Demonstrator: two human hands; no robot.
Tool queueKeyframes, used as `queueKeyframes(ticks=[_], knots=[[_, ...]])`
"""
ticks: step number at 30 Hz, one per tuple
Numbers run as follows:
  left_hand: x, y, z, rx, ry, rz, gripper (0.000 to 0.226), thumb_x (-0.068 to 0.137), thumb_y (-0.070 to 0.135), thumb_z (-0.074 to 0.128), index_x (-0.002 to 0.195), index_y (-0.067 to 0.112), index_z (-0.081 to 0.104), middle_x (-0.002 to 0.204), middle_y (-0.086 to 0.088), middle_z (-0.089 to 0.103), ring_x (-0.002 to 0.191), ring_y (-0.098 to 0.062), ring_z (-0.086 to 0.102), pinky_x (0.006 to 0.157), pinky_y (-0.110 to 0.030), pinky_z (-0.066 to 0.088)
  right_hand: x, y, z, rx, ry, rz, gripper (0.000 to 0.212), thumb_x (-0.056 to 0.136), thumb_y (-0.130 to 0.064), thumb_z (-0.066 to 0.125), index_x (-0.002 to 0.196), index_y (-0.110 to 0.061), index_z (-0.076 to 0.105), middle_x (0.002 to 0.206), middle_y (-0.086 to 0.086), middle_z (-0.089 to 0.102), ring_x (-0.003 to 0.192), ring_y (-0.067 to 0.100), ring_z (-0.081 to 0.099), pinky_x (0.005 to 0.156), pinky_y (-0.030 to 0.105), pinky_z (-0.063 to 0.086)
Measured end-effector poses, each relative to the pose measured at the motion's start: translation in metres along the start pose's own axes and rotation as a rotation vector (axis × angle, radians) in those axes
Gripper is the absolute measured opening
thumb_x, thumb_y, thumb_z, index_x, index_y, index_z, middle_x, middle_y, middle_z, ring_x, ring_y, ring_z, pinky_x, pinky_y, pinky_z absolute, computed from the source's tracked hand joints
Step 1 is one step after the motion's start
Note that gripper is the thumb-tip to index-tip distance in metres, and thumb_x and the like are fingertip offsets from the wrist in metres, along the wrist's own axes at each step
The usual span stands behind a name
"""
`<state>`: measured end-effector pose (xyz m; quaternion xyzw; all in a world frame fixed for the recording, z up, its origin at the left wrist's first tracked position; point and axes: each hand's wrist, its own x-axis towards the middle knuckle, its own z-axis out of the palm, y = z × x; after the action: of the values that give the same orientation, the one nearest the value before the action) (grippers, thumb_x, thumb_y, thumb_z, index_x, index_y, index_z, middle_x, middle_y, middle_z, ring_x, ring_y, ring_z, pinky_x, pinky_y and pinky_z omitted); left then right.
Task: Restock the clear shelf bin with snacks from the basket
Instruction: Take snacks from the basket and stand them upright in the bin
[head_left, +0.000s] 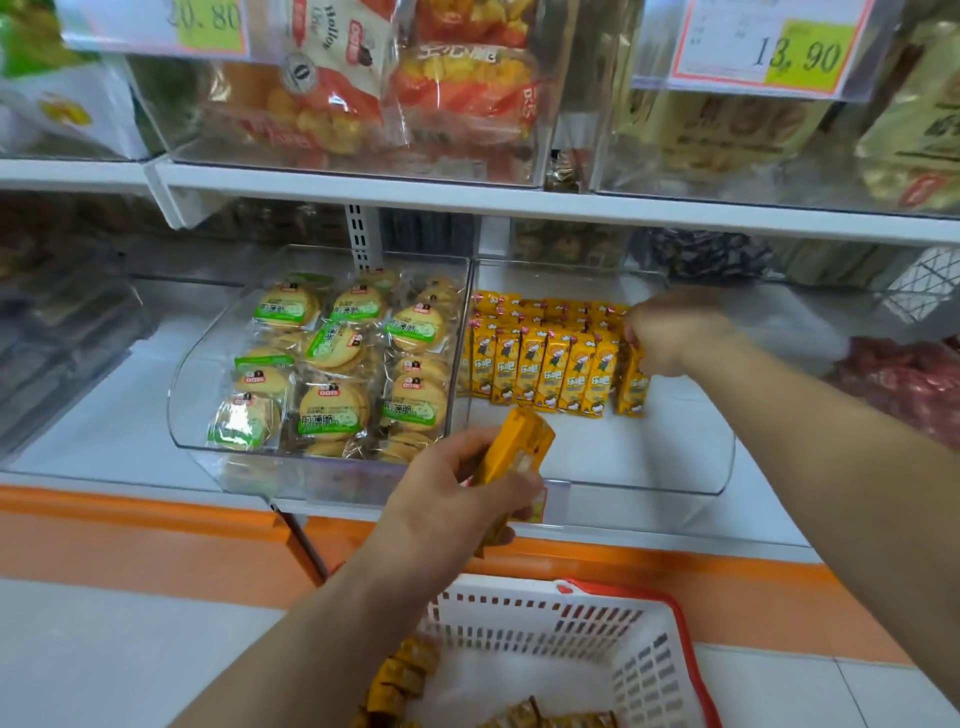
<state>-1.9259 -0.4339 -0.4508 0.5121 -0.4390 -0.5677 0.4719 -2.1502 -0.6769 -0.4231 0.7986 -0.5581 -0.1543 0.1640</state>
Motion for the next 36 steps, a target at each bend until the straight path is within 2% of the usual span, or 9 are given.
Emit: queueKeyframes(ticks=[8, 12, 16, 19, 23, 26, 30, 33, 36], knots=[[-0.006, 0.000, 0.000, 0.012, 0.034, -0.035, 0.031, 0.089, 0.031, 0.078, 0.117, 0.028, 0.064, 0.104, 0.006, 0.079, 0.088, -0.017, 0.078, 0.073, -0.034, 0.062, -0.068, 0.004, -0.022, 0.362, 0.185, 0.043, 0.037, 0.077, -0.036, 0.076, 0.113, -0.032, 0.066, 0.111, -0.001, 0.067, 0.101, 0.025, 0.063, 0.082, 0.037, 0.054], [-0.014, 0.003, 0.006, 0.018, -0.014, -0.044, 0.032, 0.083, 0.030, 0.081, 0.112, 0.027, 0.067, 0.104, 0.001, 0.079, 0.089, -0.022, 0.078, 0.070, -0.028, 0.061, -0.137, -0.011, -0.024, 0.938, 0.189, -0.052, 0.020, 0.074, -0.038, 0.083, 0.084, -0.032, 0.067, 0.089, -0.013, 0.070, 0.077, 0.012, 0.065, 0.069, 0.031, 0.054], [-0.024, 0.004, 0.018, 0.072, -0.050, -0.051, 0.031, 0.084, 0.028, 0.082, 0.113, 0.027, 0.070, 0.104, 0.000, 0.078, 0.089, -0.021, 0.078, 0.071, -0.025, 0.060, -0.188, -0.040, -0.016, 1.539, 0.114, -0.196, 0.018, 0.084, -0.022, 0.078, 0.100, -0.030, 0.074, 0.100, -0.009, 0.073, 0.076, 0.006, 0.067, 0.070, 0.020, 0.051], [-0.031, 0.003, 0.029, 0.118, -0.066, -0.027, 0.022, 0.086, 0.022, 0.081, 0.106, 0.033, 0.077, 0.099, -0.001, 0.075, 0.084, -0.021, 0.077, 0.070, -0.023, 0.058, -0.203, -0.058, -0.012, 1.607, 0.037, -0.290, 0.029, 0.092, -0.022, 0.071, 0.116, -0.038, 0.070, 0.112, -0.010, 0.067, 0.084, 0.015, 0.070, 0.072, 0.028, 0.057], [-0.038, 0.002, 0.040, 0.177, 0.005, 0.009, 0.026, 0.080, 0.028, 0.086, 0.104, 0.034, 0.078, 0.085, 0.006, 0.074, 0.074, -0.013, 0.072, 0.065, -0.021, 0.056, -0.207, -0.069, -0.012, 1.596, 0.045, -0.286, 0.022, 0.092, -0.018, 0.069, 0.108, -0.033, 0.071, 0.105, -0.005, 0.068, 0.085, 0.026, 0.067, 0.074, 0.039, 0.059], [-0.038, 0.001, 0.044, 0.132, 0.167, 0.014, 0.048, 0.071, 0.030, 0.091, 0.113, 0.035, 0.067, 0.073, 0.007, 0.072, 0.062, -0.008, 0.069, 0.057, -0.019, 0.053, -0.212, -0.062, -0.010, 1.655, 0.054, -0.230, 0.021, 0.084, -0.018, 0.079, 0.100, -0.030, 0.072, 0.096, -0.010, 0.070, 0.076, 0.011, 0.067, 0.068, 0.025, 0.054], [-0.038, 0.003, 0.048, -0.026, 0.188, 0.057, 0.058, 0.062, 0.042, 0.087, 0.113, 0.028, 0.066, 0.086, -0.001, 0.075, 0.079, -0.017, 0.076, 0.066, -0.022, 0.058, -0.217, -0.059, -0.012, 1.597, 0.191, -0.182, 0.037, 0.072, -0.013, 0.088, 0.097, -0.031, 0.066, 0.096, -0.011, 0.068, 0.084, 0.008, 0.067, 0.070, 0.022, 0.056], [-0.036, 0.002, 0.051, -0.160, 0.209, 0.055, 0.048, 0.058, 0.041, 0.085, 0.102, 0.026, 0.073, 0.090, -0.009, 0.070, 0.082, -0.022, 0.076, 0.074, -0.029, 0.061, -0.222, -0.067, -0.018, 1.387, 0.421, -0.234, 0.036, 0.070, -0.015, 0.086, 0.094, -0.030, 0.065, 0.097, -0.014, 0.061, 0.094, 0.007, 0.062, 0.076, 0.023, 0.055], [-0.036, 0.004, 0.049, -0.226, 0.184, 0.079, 0.029, 0.066, 0.022, 0.083, 0.093, 0.024, 0.074, 0.092, -0.011, 0.068, 0.086, -0.024, 0.074, 0.080, -0.032, 0.061, -0.226, -0.071, -0.018, 1.334, 0.410, -0.329, 0.033, 0.070, -0.040, 0.082, 0.095, -0.035, 0.061, 0.100, -0.016, 0.054, 0.098, 0.008, 0.057, 0.077, 0.019, 0.050]])
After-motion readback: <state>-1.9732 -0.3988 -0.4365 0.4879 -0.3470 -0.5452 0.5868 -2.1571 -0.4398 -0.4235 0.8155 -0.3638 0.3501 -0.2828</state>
